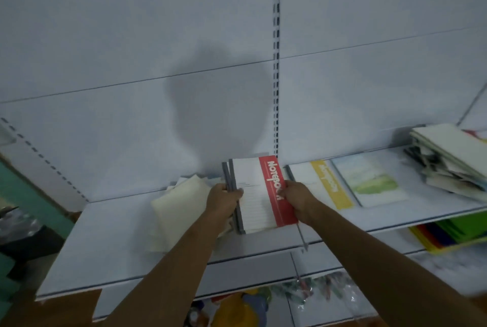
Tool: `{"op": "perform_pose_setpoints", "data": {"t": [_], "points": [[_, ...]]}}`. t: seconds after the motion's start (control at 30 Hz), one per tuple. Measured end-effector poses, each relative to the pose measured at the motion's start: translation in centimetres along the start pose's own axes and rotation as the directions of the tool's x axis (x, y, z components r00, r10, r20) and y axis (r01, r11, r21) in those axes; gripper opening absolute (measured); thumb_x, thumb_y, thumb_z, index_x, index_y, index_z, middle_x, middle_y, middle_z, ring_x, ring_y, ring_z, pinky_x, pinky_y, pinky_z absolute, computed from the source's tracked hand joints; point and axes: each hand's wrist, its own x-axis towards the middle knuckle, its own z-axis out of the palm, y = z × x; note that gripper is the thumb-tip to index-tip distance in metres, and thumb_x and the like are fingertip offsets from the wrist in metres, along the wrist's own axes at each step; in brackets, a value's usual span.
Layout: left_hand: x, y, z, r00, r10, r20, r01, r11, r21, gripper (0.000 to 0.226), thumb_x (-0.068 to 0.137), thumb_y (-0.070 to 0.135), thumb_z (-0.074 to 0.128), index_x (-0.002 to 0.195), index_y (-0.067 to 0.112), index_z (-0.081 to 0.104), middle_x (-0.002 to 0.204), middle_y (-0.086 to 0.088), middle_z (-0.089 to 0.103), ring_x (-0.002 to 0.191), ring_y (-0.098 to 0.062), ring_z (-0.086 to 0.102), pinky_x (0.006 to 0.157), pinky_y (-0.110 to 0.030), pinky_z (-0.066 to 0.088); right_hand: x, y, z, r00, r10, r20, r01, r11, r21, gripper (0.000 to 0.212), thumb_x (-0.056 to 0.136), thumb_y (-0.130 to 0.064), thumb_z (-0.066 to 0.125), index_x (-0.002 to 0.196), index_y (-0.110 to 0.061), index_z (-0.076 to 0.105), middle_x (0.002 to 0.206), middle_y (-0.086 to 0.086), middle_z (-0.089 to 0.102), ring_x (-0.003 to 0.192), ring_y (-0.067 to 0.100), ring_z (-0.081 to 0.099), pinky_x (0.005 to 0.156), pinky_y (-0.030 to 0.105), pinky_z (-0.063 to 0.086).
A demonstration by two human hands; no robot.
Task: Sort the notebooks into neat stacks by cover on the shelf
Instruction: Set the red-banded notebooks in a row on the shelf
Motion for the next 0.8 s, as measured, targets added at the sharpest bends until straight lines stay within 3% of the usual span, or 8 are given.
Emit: {"op": "perform_pose_setpoints", "data": {"t": [0.1,0.23,0.3,0.43,0.67,0.8], "points": [[-0.6,1.5,4.7,0.996,0.054,0.066,-0.059,0.995,0.078,0.029,0.087,0.015,0.068,0.11,0.015,0.05,0.107,-0.008,0.061,0.096,-0.026,0.063,0.078,-0.035,0.054,-0.9,0.1,-4.6,0.998,-0.007,-0.063,0.009,1.0,0.028,0.025,0.087,0.003,0.048,0.095,-0.011,0.068,0.093,0.015,0.072,0.079,0.03,0.068,0.081,0.045,0.056],[-2.3,3.2,12.0,0.97,0.109,0.219,-0.125,0.99,0.063,0.021,0.091,0.012,0.062,0.108,0.015,0.05,0.115,-0.012,0.063,0.1,-0.027,0.063,0.09,-0.041,0.053,-2.8,0.7,-11.8,0.983,-0.015,-0.184,0.018,1.0,0.015,0.025,0.088,-0.002,0.049,0.104,-0.007,0.067,0.094,0.016,0.073,0.084,0.033,0.071,0.082,0.047,0.057],[-3.4,3.9,15.7,0.946,0.134,0.294,-0.169,0.981,0.096,0.02,0.093,0.013,0.058,0.111,0.014,0.049,0.119,-0.011,0.062,0.104,-0.027,0.062,0.094,-0.043,0.051,-4.1,0.9,-15.1,0.965,-0.013,-0.262,0.013,1.0,0.001,0.024,0.087,-0.003,0.048,0.1,-0.007,0.067,0.091,0.014,0.073,0.083,0.031,0.071,0.081,0.045,0.057],[-5.5,4.2,21.9,0.919,0.158,0.363,-0.22,0.966,0.136,0.017,0.095,0.015,0.052,0.111,0.011,0.047,0.116,-0.011,0.059,0.103,-0.026,0.059,0.092,-0.041,0.051,-6.0,2.3,-20.5,0.937,-0.006,-0.348,0.004,1.0,-0.007,0.017,0.093,-0.01,0.047,0.09,-0.013,0.064,0.085,0.008,0.072,0.077,0.024,0.07,0.065,0.032,0.054],[-7.0,3.5,27.1,0.89,0.099,0.446,-0.204,0.96,0.194,0.031,0.098,0.012,0.041,0.127,0.004,0.039,0.121,-0.011,0.056,0.104,-0.025,0.058,0.088,-0.035,0.052,-6.2,4.8,-24.5,0.911,-0.006,-0.411,0.002,1.0,-0.01,0.019,0.097,-0.019,0.047,0.111,-0.016,0.06,0.096,0.006,0.071,0.085,0.024,0.069,0.084,0.04,0.055],[-6.4,3.7,28.7,0.864,0.064,0.5,-0.178,0.967,0.185,0.035,0.094,0.008,0.044,0.127,0.003,0.037,0.121,-0.013,0.058,0.104,-0.026,0.059,0.09,-0.041,0.054,-5.8,4.7,-25.1,0.89,-0.016,-0.456,0.0,0.999,-0.036,0.019,0.098,-0.017,0.044,0.105,-0.015,0.061,0.088,0.003,0.069,0.08,0.021,0.068,0.074,0.032,0.054]]}}
